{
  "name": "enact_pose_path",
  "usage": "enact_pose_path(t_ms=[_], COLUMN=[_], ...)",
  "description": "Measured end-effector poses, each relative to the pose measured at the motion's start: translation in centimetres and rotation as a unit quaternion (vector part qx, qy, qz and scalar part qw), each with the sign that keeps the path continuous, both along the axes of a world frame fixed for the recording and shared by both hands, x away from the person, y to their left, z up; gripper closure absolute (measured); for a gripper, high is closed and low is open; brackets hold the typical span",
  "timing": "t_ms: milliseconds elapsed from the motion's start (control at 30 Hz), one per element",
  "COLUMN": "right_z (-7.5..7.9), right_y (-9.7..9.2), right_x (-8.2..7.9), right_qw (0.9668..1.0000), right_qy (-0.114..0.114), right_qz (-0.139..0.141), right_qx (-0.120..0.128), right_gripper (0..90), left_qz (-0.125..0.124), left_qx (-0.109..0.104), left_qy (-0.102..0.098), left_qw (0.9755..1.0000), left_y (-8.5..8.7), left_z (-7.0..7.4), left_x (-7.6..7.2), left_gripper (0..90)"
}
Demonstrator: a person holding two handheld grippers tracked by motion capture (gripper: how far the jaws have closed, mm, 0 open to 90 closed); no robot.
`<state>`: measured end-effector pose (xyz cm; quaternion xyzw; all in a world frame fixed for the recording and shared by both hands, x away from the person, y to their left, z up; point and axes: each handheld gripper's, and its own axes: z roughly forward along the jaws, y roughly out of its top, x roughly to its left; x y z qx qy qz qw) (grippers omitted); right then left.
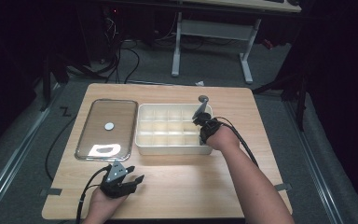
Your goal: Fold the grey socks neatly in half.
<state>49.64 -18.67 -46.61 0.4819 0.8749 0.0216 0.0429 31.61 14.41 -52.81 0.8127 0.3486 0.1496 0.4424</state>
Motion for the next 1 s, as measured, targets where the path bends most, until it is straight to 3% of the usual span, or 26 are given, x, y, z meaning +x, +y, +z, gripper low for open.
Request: enact_pose_path(t_ms=[167,200,267,400,500,533,700,1000], right_z=[0.2,0.4,0.7,1.6,2.3,2.6,3.8,5.3], right_y=[0.0,0.1,-0.1,-0.4,-0.7,-0.6,-1.1,-2.0], right_x=[-0.2,-0.4,-0.4,-0.9,-1.4,-1.7,-2.3,-3.8], right_qw=[0.9999,0.9999,0.9998,0.9998,0.9994,0.9994,0.9980,0.9945], right_qy=[-0.010,-0.007,-0.015,-0.020,-0.032,-0.031,-0.056,-0.094], right_qz=[0.003,-0.009,0.011,0.003,0.014,0.002,0.018,0.010], right_qx=[-0.003,-0.004,-0.004,0.002,0.010,0.013,0.023,0.045], right_gripper=[90.0,90.0,90.0,88.4,87.1,87.1,85.0,79.1], left_qz=[0.001,0.001,0.001,0.001,0.000,0.000,0.000,-0.003], left_qx=[0.000,0.001,0.000,0.000,0.000,0.000,0.001,0.002], left_qy=[0.000,0.001,0.001,0.001,0.002,0.001,0.001,0.000], left_qw=[1.0000,1.0000,1.0000,1.0000,1.0000,1.0000,1.0000,1.0000], left_y=[0.0,0.0,0.0,0.0,0.0,0.0,-0.1,-0.4], left_z=[0.0,0.0,0.0,0.0,0.0,0.0,0.0,0.0], left_x=[0.1,0.1,0.1,0.0,0.0,0.0,0.0,0.2], left_gripper=[46.5,46.5,46.5,46.5,46.5,46.5,46.5,46.5])
